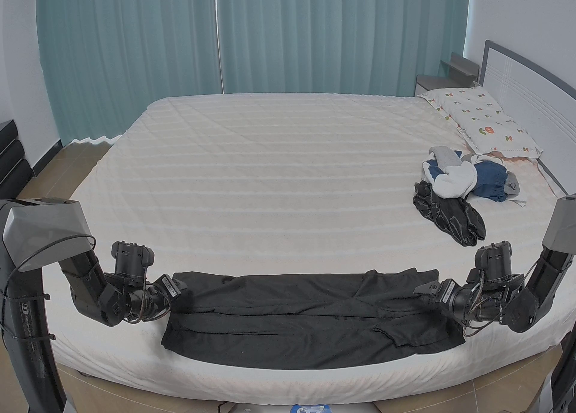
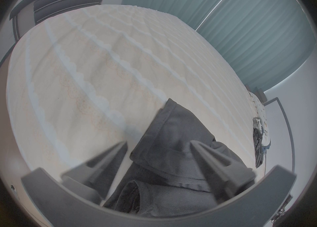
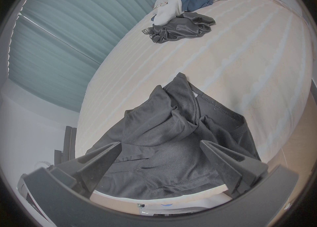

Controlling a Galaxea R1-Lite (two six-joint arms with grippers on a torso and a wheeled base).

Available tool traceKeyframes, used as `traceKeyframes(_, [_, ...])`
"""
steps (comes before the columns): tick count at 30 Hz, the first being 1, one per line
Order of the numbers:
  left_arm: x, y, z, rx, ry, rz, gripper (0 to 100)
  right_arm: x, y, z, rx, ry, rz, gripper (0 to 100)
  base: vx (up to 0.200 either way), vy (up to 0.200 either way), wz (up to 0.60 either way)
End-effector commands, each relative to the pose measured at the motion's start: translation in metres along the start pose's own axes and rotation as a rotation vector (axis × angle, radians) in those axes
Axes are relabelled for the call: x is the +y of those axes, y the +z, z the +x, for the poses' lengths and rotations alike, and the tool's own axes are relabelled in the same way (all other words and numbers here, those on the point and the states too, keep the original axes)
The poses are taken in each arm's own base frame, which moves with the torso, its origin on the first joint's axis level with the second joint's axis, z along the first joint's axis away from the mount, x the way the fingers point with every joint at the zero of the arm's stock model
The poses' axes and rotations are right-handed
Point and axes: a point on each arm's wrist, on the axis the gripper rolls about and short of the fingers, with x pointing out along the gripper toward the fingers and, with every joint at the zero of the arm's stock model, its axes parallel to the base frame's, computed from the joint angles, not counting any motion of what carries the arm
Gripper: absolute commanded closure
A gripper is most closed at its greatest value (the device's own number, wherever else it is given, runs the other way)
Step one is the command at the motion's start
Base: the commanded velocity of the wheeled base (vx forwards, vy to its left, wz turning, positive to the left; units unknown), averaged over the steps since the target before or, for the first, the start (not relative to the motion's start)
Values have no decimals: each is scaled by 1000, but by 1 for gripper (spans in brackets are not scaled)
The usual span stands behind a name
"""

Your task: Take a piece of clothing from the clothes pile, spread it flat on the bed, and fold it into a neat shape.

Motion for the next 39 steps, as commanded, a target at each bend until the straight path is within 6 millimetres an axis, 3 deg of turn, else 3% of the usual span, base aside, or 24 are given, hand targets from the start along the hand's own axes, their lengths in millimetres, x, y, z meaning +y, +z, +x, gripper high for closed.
traceKeyframes(1, [1,-5,6,9,15,13,100,5,-9,-1,9,-8,-23,0,0,0,0])
traceKeyframes(15, [-7,5,-1,-126,-21,7,100,9,-13,40,-81,-148,48,0,0,0,0])
traceKeyframes(25, [-8,6,-2,-133,-27,4,100,12,-9,53,-110,-158,51,0,0,0,0])
traceKeyframes(26, [-8,6,-2,-132,-26,4,100,11,-10,55,-110,-167,51,100,0,0,0])
traceKeyframes(33, [-7,8,-2,-139,-27,0,100,12,-13,53,-140,-194,42,100,0,0,0])
traceKeyframes(39, [-14,17,-13,-177,-52,-1,100,22,0,37,-195,-141,54,100,0,0,0])
